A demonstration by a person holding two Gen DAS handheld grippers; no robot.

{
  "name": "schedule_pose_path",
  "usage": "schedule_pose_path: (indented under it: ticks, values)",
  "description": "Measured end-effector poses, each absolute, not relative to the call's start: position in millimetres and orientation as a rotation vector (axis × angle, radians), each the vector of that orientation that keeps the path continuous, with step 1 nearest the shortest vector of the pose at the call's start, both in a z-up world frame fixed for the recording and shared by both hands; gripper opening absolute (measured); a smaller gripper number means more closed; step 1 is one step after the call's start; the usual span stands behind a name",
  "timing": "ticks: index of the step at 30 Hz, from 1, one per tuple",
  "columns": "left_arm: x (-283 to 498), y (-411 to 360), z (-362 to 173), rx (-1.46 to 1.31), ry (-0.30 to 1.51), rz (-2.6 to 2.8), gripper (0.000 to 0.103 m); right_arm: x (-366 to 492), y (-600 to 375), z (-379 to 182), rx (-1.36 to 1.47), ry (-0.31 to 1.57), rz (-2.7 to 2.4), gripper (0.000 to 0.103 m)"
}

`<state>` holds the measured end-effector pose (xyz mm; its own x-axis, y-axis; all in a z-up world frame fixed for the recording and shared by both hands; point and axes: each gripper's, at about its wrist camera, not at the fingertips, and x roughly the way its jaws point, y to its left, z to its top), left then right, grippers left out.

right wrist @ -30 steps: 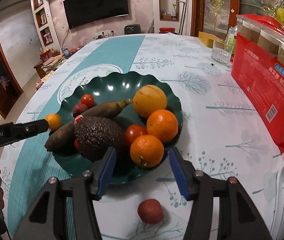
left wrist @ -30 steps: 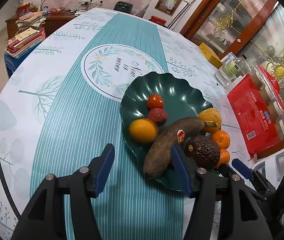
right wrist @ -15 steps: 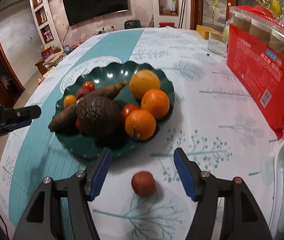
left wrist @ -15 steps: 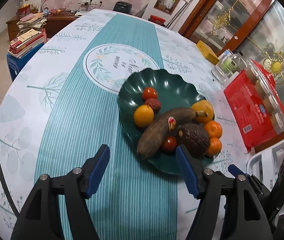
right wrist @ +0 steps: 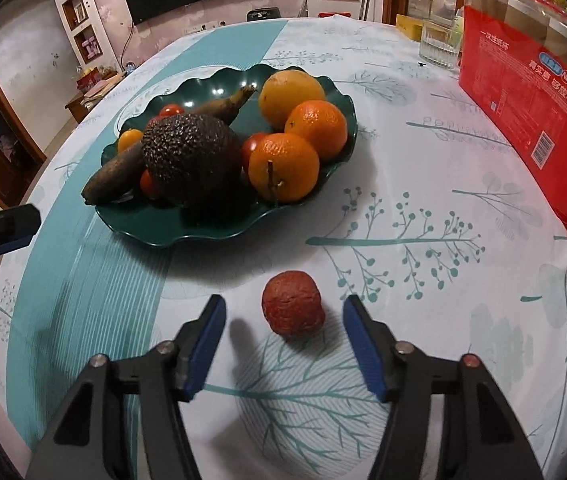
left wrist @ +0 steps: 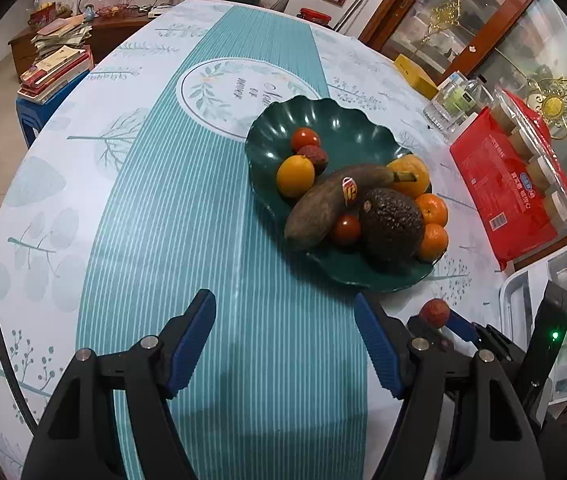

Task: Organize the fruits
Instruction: 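Grasp the last red lychee with the right tool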

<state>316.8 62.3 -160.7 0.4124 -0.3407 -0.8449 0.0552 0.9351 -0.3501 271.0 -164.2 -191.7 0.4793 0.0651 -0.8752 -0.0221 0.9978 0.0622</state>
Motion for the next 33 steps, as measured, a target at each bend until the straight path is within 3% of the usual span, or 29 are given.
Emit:
schedule_pose_path:
  ticks: [6,33]
  values:
    - [313,70,-163,-0.291,1.130,-0.245,0.071,272,-159,-191,0.016,1.083,0.072,0.028]
    - [296,110,-163,-0.222,1.180,-0.273,0.071,311,-74,-157,0.036,0.962,0.222,0.029]
